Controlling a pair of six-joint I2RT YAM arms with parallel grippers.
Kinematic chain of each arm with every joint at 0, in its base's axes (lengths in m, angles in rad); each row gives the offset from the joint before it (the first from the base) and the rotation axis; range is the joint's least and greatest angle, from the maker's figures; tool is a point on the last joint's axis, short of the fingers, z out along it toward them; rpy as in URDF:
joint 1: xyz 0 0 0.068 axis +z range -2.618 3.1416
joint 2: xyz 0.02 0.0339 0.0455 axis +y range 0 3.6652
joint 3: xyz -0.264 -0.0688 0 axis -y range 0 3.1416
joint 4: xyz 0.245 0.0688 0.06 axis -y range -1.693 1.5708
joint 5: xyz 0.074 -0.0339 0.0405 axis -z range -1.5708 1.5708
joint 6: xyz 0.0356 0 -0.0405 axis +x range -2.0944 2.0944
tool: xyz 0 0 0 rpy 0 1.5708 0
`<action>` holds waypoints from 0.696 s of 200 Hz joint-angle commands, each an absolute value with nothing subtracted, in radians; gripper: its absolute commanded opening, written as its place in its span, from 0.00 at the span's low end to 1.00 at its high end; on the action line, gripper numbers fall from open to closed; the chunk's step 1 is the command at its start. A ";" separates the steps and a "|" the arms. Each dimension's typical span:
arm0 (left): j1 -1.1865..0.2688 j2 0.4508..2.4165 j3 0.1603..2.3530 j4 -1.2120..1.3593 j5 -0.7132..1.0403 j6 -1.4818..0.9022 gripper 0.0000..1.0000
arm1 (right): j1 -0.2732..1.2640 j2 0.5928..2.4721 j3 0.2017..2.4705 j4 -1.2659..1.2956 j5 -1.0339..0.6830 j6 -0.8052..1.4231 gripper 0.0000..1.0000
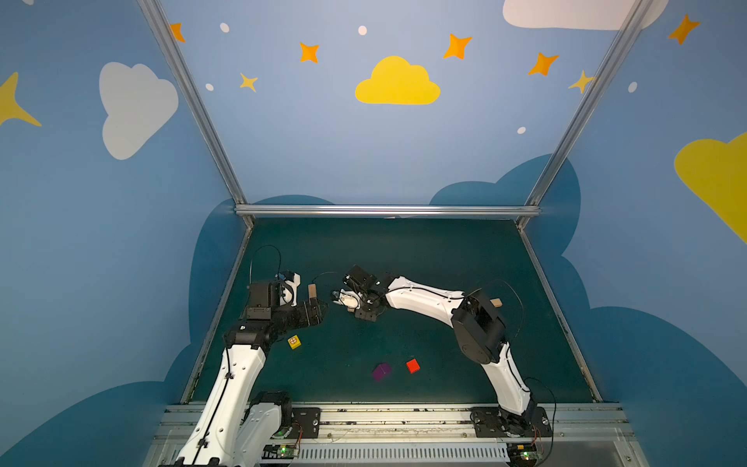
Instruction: Build the wood block tower
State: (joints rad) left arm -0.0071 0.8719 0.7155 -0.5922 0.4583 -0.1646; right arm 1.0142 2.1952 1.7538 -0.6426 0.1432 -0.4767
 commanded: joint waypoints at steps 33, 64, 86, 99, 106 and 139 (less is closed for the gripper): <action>-0.011 0.876 0.721 -0.607 0.459 -0.161 0.90 | 1.013 2.182 1.743 -0.629 0.162 -0.473 0.33; -0.010 0.878 0.721 -0.607 0.459 -0.161 0.90 | 1.012 2.185 1.747 -0.624 0.175 -0.473 0.34; -0.010 0.877 0.721 -0.607 0.459 -0.160 0.90 | 1.012 2.188 1.750 -0.626 0.188 -0.474 0.34; -0.010 0.877 0.721 -0.607 0.458 -0.162 0.90 | 1.012 2.189 1.750 -0.627 0.190 -0.475 0.34; -0.011 0.877 0.721 -0.607 0.459 -0.160 0.90 | 1.012 2.186 1.750 -0.627 0.189 -0.474 0.34; -0.011 0.877 0.721 -0.607 0.458 -0.160 0.90 | 1.012 2.174 1.750 -0.626 0.177 -0.473 0.34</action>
State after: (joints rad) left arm -0.0078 0.8761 0.7155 -0.5922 0.4583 -0.1646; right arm 1.0142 2.1952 1.7519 -0.6277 0.1806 -0.4763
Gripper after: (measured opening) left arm 0.897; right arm 0.340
